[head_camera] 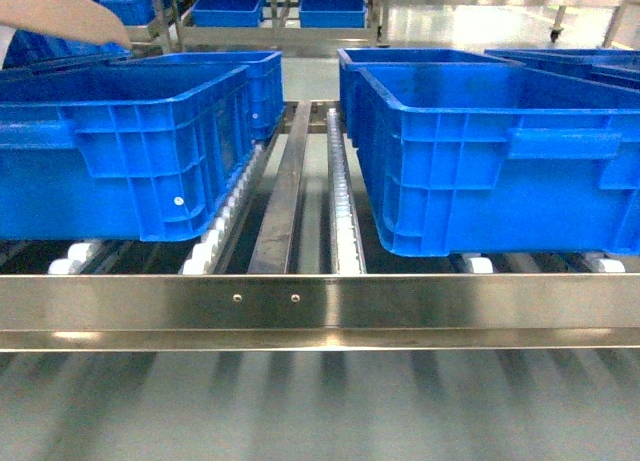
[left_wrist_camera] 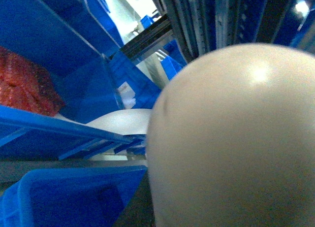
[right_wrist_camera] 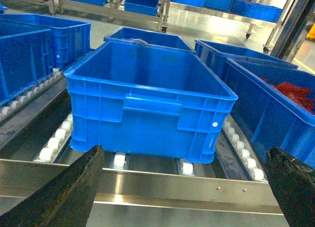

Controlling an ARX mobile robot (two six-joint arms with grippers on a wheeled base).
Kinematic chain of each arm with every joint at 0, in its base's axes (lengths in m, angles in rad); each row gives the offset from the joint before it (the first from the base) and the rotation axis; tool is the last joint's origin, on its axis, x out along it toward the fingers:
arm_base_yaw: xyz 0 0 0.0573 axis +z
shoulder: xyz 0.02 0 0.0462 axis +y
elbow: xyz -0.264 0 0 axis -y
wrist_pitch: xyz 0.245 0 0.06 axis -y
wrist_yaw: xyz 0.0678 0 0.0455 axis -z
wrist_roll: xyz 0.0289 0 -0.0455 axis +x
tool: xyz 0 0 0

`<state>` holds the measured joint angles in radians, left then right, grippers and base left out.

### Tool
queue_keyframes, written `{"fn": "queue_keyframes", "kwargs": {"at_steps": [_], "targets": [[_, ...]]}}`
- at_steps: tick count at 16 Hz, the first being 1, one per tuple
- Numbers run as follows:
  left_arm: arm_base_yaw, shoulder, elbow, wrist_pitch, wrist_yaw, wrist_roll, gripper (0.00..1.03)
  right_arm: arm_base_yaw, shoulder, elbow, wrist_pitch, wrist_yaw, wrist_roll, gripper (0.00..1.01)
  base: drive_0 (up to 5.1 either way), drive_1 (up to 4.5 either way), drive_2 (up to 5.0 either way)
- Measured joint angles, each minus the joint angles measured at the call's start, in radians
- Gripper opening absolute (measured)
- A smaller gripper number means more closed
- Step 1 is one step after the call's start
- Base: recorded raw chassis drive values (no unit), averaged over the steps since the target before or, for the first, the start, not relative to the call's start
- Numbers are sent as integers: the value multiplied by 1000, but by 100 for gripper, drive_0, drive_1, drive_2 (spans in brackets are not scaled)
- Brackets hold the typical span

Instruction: Place part in tray to right shelf

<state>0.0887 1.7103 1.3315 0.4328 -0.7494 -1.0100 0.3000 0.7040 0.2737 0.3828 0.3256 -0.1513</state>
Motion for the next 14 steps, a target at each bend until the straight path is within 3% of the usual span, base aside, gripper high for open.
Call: {"fn": "queue_keyframes", "kwargs": {"at_steps": [6,11,14], "targets": [[26,0,-13,47,-35,99,17,0,0,0,0,0,0,98,0,0,0],[40,-18,-34,49,3,84,17,0,0,0,0,0,0,98,0,0,0],[40,-191,-232,92,89,72,17,0,0,0,0,0,0,98,0,0,0]]}}
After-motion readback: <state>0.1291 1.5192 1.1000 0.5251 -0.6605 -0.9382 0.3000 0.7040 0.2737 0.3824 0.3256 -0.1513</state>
